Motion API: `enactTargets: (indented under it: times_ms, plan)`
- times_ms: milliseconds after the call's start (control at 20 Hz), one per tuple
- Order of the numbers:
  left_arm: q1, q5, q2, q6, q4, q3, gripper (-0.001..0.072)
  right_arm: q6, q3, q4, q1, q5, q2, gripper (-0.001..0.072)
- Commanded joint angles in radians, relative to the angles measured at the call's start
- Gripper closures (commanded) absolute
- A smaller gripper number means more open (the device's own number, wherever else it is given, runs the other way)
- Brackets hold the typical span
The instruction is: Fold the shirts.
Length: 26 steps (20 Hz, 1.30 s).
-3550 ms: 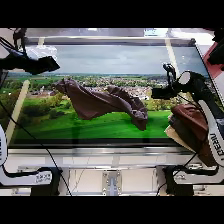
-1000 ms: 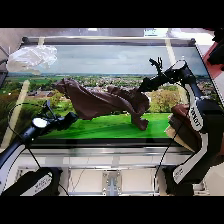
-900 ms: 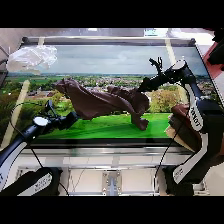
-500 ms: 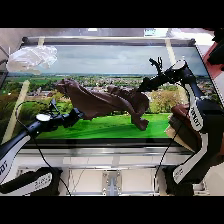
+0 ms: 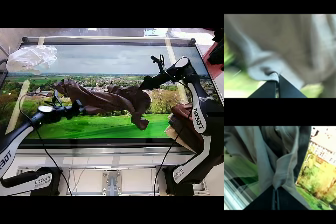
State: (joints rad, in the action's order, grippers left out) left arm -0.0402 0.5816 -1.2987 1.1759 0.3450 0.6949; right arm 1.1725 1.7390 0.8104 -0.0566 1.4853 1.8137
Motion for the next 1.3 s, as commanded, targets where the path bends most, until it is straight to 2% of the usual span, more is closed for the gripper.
enactTargets:
  times_ms: [0,100,300,450,600,750,900,950,1000,1100,1200,1250]
  plan:
    - [0.084,0.055,0.099,-0.04,-0.016,0.177,0.0691,0.028,0.001,0.063,-0.034,0.048,-0.118,0.0686]
    - [0.165,0.08,0.224,-0.085,-0.013,0.282,0.0692,0.052,0.001,0.063,-0.068,0.069,-0.221,0.0686]
    - [0.312,0.1,0.492,-0.122,0.01,0.41,0.0692,0.098,0.001,0.064,-0.113,0.068,-0.476,0.0686]
    - [0.348,0.148,0.657,-0.13,0.111,0.459,0.0692,0.122,0.001,0.073,-0.118,0.052,-0.702,0.0687]
    - [0.348,0.132,0.774,-0.129,0.204,0.528,0.0692,0.148,0.001,0.099,-0.118,-0.04,-0.927,0.0688]
    - [0.348,0.147,0.806,-0.125,0.259,0.634,0.0693,0.172,0.001,0.195,-0.118,-0.169,-1.085,0.069]
    - [0.348,0.14,0.797,-0.121,0.286,0.675,0.0694,0.2,0.001,0.255,-0.118,-0.178,-1.109,0.069]
    - [0.348,0.146,0.776,-0.085,0.328,0.675,0.0694,0.201,0.0,0.266,-0.118,-0.183,-1.088,0.0691]
    - [0.348,0.18,0.737,-0.017,0.39,0.675,0.0694,0.201,0.001,0.28,-0.118,-0.189,-1.054,0.069]
    - [0.348,0.322,0.617,0.059,0.487,0.674,0.0694,0.2,0.0,0.282,-0.118,-0.187,-0.949,0.069]
    - [0.335,0.439,0.458,0.073,0.502,0.674,0.0694,0.2,-0.011,0.256,-0.117,-0.183,-0.811,0.069]
    - [0.316,0.442,0.378,0.073,0.515,0.674,0.0694,0.2,-0.025,0.236,-0.116,-0.185,-0.737,0.0689]
